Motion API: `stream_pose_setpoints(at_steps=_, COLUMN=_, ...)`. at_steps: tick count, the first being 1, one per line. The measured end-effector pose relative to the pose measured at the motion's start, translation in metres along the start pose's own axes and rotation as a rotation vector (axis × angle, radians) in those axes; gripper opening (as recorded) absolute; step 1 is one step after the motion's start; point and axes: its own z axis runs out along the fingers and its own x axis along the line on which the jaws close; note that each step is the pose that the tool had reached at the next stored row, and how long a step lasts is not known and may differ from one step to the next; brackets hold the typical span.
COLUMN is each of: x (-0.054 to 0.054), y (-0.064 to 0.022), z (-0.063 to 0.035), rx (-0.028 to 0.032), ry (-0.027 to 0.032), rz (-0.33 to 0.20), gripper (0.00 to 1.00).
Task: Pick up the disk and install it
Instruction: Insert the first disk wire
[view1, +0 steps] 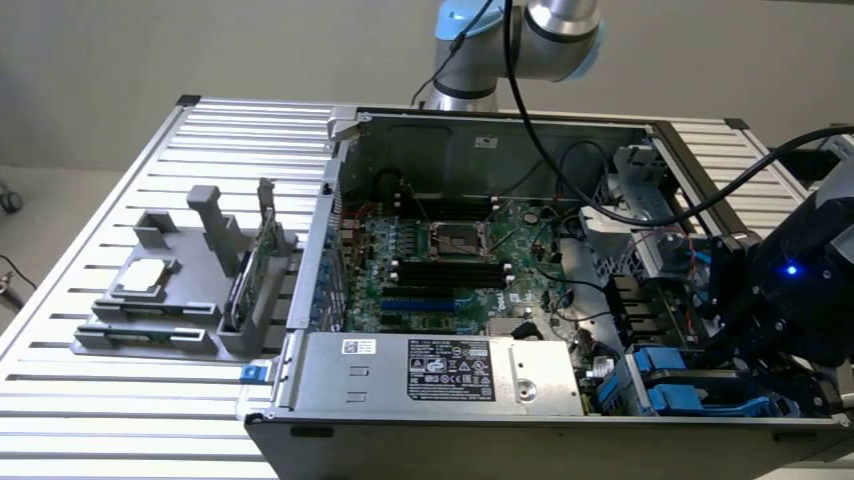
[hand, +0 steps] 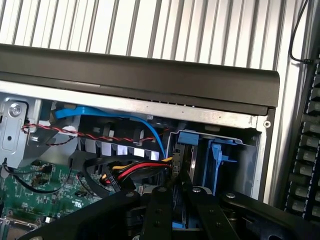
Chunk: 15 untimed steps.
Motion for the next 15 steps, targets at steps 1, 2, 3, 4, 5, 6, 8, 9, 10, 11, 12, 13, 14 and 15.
stream_pose_setpoints(at_steps=1, x=0.0000, y=-0.0002, z=0.0000, rx=-0.0008, ry=-0.0002, rz=0.001, gripper=0.17)
stream_pose_setpoints(at_steps=2, x=0.0001, y=-0.0005, z=-0.0001, rx=-0.0021, ry=-0.0005, rz=0.001, gripper=0.17)
stream_pose_setpoints(at_steps=3, x=0.0002, y=-0.0011, z=-0.0002, rx=-0.0054, ry=-0.0009, rz=0.001, gripper=0.17)
stream_pose_setpoints(at_steps=4, x=0.0004, y=-0.0021, z=-0.0003, rx=-0.0109, ry=-0.0016, rz=0.000, gripper=0.17)
stream_pose_setpoints(at_steps=5, x=0.0005, y=-0.0032, z=-0.0005, rx=-0.0163, ry=-0.0024, rz=-0.001, gripper=0.17)
stream_pose_setpoints(at_steps=6, x=0.0006, y=-0.0043, z=-0.0006, rx=-0.0217, ry=-0.0030, rz=-0.001, gripper=0.17)
stream_pose_setpoints(at_steps=8, x=0.0008, y=-0.0059, z=-0.0008, rx=-0.0300, ry=-0.0040, rz=-0.002, gripper=0.17)
stream_pose_setpoints(at_steps=9, x=0.0009, y=-0.0066, z=-0.0009, rx=-0.0326, ry=-0.0046, rz=-0.001, gripper=0.17)
stream_pose_setpoints(at_steps=10, x=0.0010, y=-0.0070, z=-0.0009, rx=-0.0340, ry=-0.0056, rz=0.000, gripper=0.17)
stream_pose_setpoints(at_steps=11, x=0.0010, y=-0.0073, z=-0.0010, rx=-0.0347, ry=-0.0068, rz=0.001, gripper=0.17)
stream_pose_setpoints(at_steps=12, x=0.0011, y=-0.0075, z=-0.0009, rx=-0.0354, ry=-0.0083, rz=0.004, gripper=0.17)
stream_pose_setpoints(at_steps=13, x=0.0011, y=-0.0076, z=-0.0007, rx=-0.0360, ry=-0.0098, rz=0.007, gripper=0.17)
stream_pose_setpoints(at_steps=14, x=0.0011, y=-0.0077, z=-0.0006, rx=-0.0366, ry=-0.0112, rz=0.011, gripper=0.17)
stream_pose_setpoints(at_steps=15, x=0.0010, y=-0.0078, z=-0.0005, rx=-0.0373, ry=-0.0126, rz=0.015, gripper=0.17)
